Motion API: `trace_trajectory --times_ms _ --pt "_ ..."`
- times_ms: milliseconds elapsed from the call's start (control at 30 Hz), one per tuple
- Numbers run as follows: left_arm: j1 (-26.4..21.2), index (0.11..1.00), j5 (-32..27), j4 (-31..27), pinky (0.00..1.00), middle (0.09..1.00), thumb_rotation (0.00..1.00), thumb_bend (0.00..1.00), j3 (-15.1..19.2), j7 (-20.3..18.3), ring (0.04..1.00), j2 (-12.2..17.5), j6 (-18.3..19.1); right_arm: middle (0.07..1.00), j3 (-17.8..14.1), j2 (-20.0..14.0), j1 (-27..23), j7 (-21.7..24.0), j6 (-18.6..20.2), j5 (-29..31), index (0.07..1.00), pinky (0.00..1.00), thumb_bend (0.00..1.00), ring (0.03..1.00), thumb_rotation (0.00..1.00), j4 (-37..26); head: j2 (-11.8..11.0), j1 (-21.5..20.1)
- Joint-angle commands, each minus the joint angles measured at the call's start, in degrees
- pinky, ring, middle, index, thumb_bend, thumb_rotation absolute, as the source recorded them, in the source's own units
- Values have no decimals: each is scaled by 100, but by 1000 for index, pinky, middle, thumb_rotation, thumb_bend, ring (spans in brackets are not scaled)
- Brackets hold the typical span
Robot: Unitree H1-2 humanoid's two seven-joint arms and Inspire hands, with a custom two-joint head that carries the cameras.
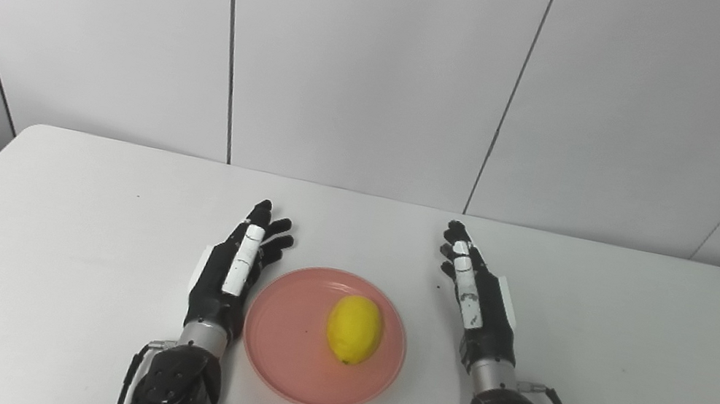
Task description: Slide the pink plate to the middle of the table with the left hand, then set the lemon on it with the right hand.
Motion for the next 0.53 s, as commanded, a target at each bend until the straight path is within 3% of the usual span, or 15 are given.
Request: trace_trajectory --times_ms 0,233,400,500 --pt "14 886 -32 97 854 815 827 878 20 59 788 -6 257 947 -46 -12 -96 -52 -445 172 927 968 729 948 924 -4 2 7" --pt "-9 904 74 105 854 824 852 868 -29 73 797 39 217 957 -107 151 11 -508 -737 188 932 997 750 971 917 263 15 -13" --pt "-5 914 94 115 932 870 869 859 -35 58 853 47 190 991 -37 262 144 -854 -962 21 959 1000 740 999 989 396 10 -23" --pt "-7 916 55 103 968 912 871 855 1 68 908 28 152 986 -59 324 173 -865 -1101 180 971 1000 755 999 984 530 22 -21"
